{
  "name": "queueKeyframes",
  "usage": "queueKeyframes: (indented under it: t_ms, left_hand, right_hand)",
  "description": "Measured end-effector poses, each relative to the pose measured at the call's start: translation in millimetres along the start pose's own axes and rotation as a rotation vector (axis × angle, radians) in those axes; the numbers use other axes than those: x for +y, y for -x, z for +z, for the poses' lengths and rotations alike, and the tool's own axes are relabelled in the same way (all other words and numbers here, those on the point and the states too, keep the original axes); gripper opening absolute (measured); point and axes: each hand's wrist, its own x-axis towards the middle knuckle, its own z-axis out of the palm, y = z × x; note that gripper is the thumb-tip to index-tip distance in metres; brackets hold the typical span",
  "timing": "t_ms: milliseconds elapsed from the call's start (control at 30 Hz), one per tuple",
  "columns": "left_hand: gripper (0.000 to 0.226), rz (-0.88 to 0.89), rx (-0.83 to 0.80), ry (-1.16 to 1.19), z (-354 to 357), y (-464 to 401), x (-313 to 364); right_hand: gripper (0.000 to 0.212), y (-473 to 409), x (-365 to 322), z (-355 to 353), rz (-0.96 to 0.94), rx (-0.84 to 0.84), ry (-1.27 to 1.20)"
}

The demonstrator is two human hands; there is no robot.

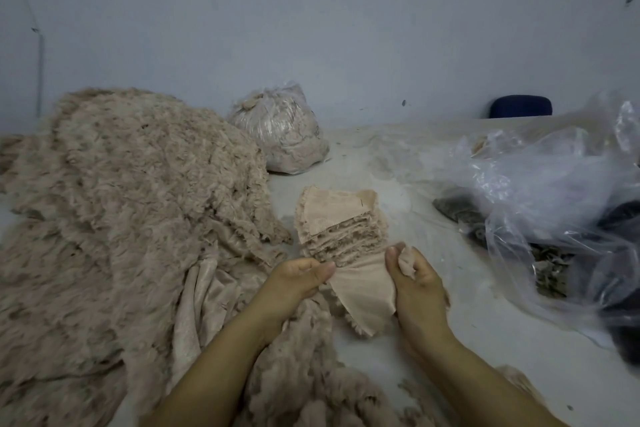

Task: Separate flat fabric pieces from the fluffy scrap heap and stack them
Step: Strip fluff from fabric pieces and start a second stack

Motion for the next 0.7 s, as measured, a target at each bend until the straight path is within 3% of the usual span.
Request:
queueKeyframes:
  t_ms: [100,200,400,567,700]
  left_hand:
    - [0.022,-0.023,0.023,0.021,-2.1,-2.3,-0.5]
    - [0.023,-0.025,0.038,0.061,-2.0,-4.6,-0.9]
    - [0.019,-0.056,0.246,0.12,-20.6,-9.9,-2.0]
    - [0.06,-0.179,-0.147,-0.056,-7.6,2.3,-2.1]
    - [0.036,-0.181,-0.285,0.033,7.6,8.0,-1.1]
  right_hand:
    - [0.027,-5.6,5.0,-1.5,-0.007,0.02,-0.009]
    - [0.016,-5.8,4.6,-2.0,0.006,0.0,-0.041]
    - [0.042,-12.3,-12.7,-17.1,0.019,0.076,-0.188]
    - [0.024,-10.9,-1.2,-11.1,0.072,-0.035,-0.196]
    - [0.037,1.5,2.7,0.6,0.101,-0.276,-0.346]
